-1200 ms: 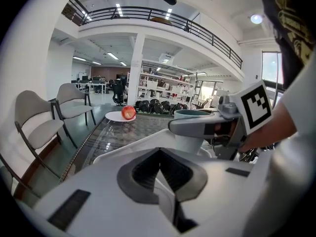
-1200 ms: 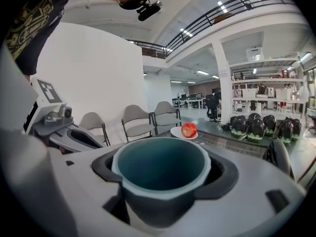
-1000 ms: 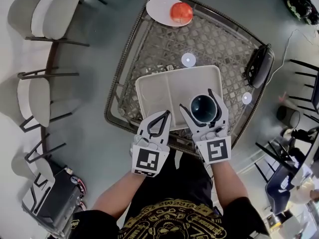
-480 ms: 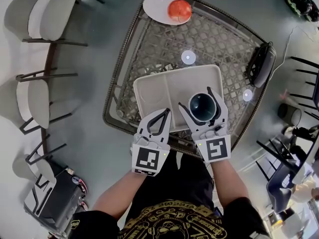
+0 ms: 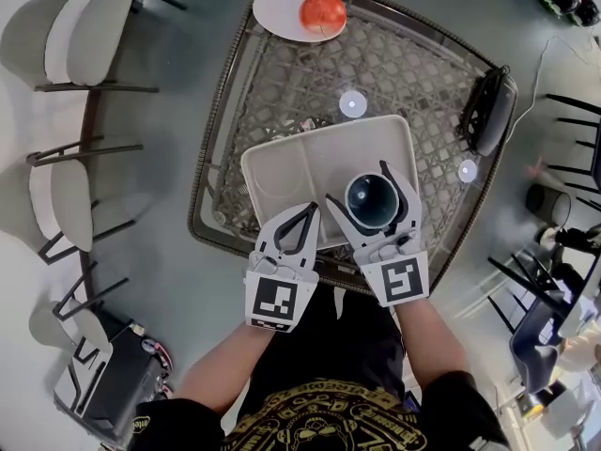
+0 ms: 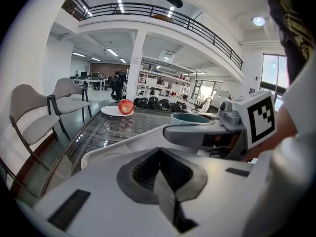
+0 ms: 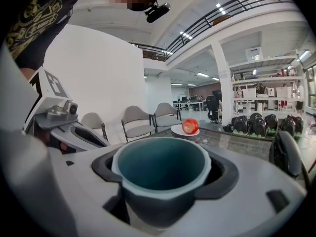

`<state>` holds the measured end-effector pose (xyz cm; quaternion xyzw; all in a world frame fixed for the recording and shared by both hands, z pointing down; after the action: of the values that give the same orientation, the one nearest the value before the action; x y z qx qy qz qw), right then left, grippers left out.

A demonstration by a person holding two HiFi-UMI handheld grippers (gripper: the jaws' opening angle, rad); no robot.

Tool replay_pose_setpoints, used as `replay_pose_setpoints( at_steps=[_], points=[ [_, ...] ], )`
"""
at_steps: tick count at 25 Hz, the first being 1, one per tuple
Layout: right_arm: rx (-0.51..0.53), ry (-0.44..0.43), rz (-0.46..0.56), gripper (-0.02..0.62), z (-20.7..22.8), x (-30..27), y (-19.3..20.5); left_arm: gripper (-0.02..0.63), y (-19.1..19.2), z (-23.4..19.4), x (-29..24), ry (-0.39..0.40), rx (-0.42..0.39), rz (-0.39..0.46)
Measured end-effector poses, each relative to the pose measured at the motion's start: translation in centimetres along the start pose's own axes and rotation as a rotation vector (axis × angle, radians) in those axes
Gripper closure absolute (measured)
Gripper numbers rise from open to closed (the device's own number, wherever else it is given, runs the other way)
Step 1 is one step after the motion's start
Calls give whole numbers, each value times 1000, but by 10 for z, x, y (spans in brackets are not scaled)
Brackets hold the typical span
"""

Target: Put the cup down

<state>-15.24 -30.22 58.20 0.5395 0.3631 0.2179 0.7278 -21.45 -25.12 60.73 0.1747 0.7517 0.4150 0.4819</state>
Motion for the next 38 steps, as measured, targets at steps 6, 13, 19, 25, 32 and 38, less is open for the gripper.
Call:
replay_pose_setpoints(
  at_steps=[6, 13, 19, 25, 32, 38],
  points=[
    [-5, 5, 32, 218, 1, 3, 2, 600, 1, 1, -4, 12, -2, 0],
    [5, 6, 38, 207, -2, 7, 3, 600, 3, -5, -3, -3, 15, -4],
    [19, 2, 27, 197, -5, 11, 7, 600, 4, -4, 0, -7, 16, -4],
    [38, -12, 6, 188, -9, 17, 12, 600, 2, -1, 5, -10, 16, 2],
    [73, -51, -15, 143, -15, 20, 15, 600, -2, 3, 15, -18, 8, 14],
    [79, -36, -23, 143, -15, 34, 12, 600, -10, 4, 26, -28, 8, 33]
  ],
)
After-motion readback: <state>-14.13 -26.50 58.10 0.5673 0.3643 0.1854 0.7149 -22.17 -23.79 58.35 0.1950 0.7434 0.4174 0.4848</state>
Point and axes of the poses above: the fingertips, and each gripper's own axes: x backward along the fingers, z to its right, y out of its underside, the point moved 1 cm from there along x, backward along the fingers, and after that the axes turned 2 degrees about -y, right-handed, at the moved point
